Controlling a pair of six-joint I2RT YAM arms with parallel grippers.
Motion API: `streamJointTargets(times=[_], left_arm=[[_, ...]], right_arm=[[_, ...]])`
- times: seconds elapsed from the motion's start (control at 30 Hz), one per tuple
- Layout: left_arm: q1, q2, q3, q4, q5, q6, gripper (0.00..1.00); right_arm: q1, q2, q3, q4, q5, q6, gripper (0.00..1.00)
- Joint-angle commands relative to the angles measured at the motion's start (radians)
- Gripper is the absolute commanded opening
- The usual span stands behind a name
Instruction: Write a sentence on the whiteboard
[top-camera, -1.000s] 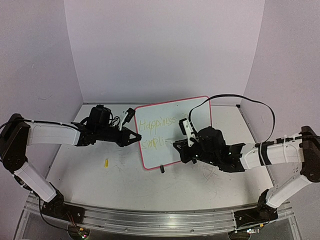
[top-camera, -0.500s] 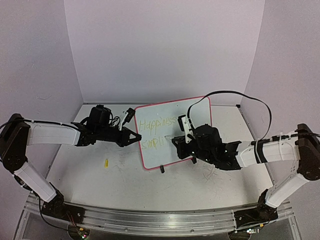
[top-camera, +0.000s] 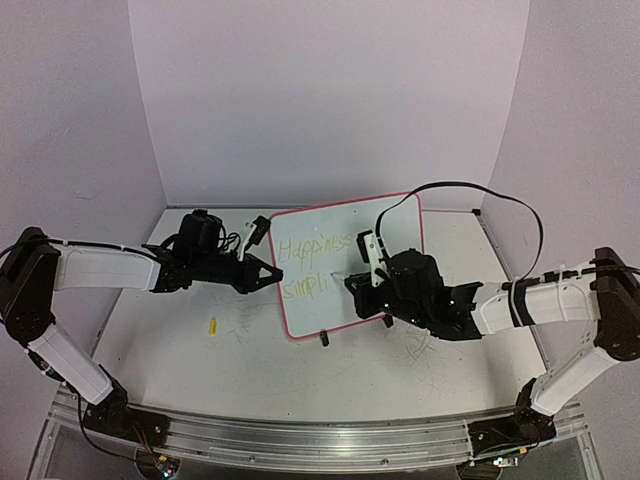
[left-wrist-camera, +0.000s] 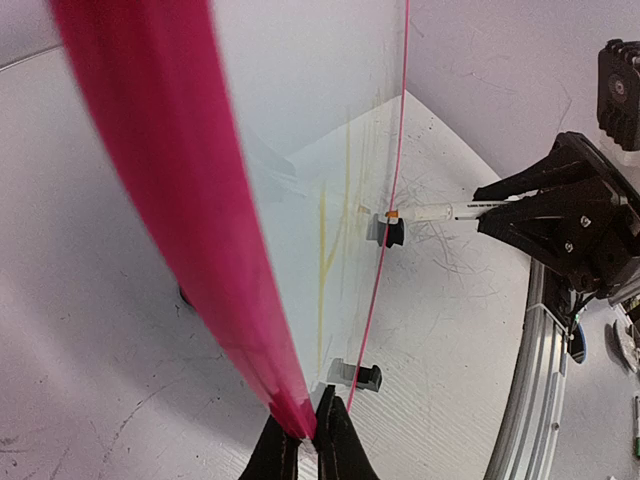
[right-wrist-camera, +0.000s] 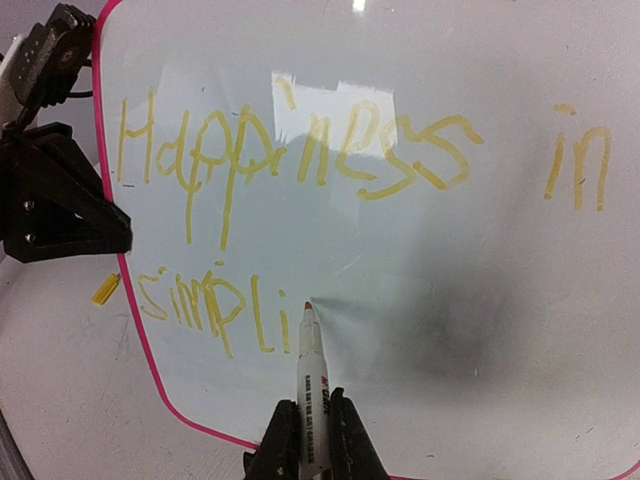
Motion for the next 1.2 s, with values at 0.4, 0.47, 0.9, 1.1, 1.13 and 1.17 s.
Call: streamJointTargets(times=[0.4, 0.47, 0.9, 1.1, 1.13, 1.17], left_arm=[[-0.003, 0.004, 0.032, -0.043, -0.067, 0.072, 0.00], [-0.003, 0.004, 0.033, -0.044, -0.068, 0.072, 0.00], [-0.003, 0.007, 0.033, -0.044, -0.064, 0.071, 0.00], [-0.003, 0.008, 0.033, -0.043, -0.064, 0.069, 0.00], [-0.003, 0.007, 0.033, -0.043, -0.064, 0.069, 0.00], [-0.003, 0.007, 0.033, -0.044, -0.065, 0.070, 0.00]], right_arm=[[-0.002, 0.052, 0.043, 0.003, 0.019, 0.005, 0.00], [-0.001, 0.054, 0.044, -0.004, 0.008, 0.006, 0.00], [-0.001, 0.029, -0.003, -0.048, -0.020, 0.046, 0.00], [-0.003, 0.008, -0.004, -0.054, 0.052, 0.055, 0.00], [-0.002, 0.002, -0.001, -0.056, 0.063, 0.056, 0.00], [-0.003, -0.003, 0.000, -0.056, 0.068, 0.056, 0.00]])
